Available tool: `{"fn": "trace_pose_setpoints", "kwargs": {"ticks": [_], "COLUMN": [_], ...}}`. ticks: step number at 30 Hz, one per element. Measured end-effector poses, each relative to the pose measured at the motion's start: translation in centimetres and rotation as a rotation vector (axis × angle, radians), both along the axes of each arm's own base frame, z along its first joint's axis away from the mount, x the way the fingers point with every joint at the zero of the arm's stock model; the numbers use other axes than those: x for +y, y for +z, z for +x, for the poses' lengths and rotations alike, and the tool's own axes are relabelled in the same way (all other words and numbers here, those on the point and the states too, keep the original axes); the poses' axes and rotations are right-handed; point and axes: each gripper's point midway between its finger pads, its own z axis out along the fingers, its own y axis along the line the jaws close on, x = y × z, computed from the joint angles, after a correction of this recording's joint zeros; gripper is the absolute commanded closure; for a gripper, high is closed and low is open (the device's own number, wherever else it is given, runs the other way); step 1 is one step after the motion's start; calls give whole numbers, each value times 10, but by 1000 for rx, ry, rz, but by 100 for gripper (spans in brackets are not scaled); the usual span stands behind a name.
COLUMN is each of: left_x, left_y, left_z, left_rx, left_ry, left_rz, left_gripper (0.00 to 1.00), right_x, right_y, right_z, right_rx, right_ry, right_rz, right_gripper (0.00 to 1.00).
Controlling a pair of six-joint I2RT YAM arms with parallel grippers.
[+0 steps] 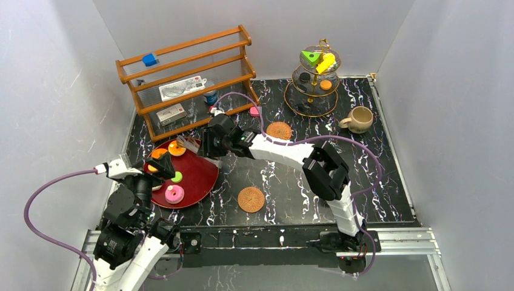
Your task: Serve the afternoon tea
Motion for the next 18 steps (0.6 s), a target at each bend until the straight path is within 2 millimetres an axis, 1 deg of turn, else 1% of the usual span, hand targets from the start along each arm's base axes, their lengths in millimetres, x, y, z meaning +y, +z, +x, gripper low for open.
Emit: {"fn": "trace_pose_setpoints", "kwargs": {"ticks": [6, 14, 18], "left_x": [0, 0, 0], "left_y": [0, 0, 0], "left_z": [0, 0, 0], "left_rx": [0, 0, 0], "left_ry": [0, 0, 0], "left_rz": [0, 0, 0], "left_gripper": [5, 5, 5], "right_x": [4, 6, 6], "right_y": [-3, -26, -27], "right_z": [1, -2, -5], "right_rx": [5, 32, 36], "right_ry": [3, 11, 17], "right_rz": [-10, -58, -69], "right_gripper": [49, 49, 51]}}
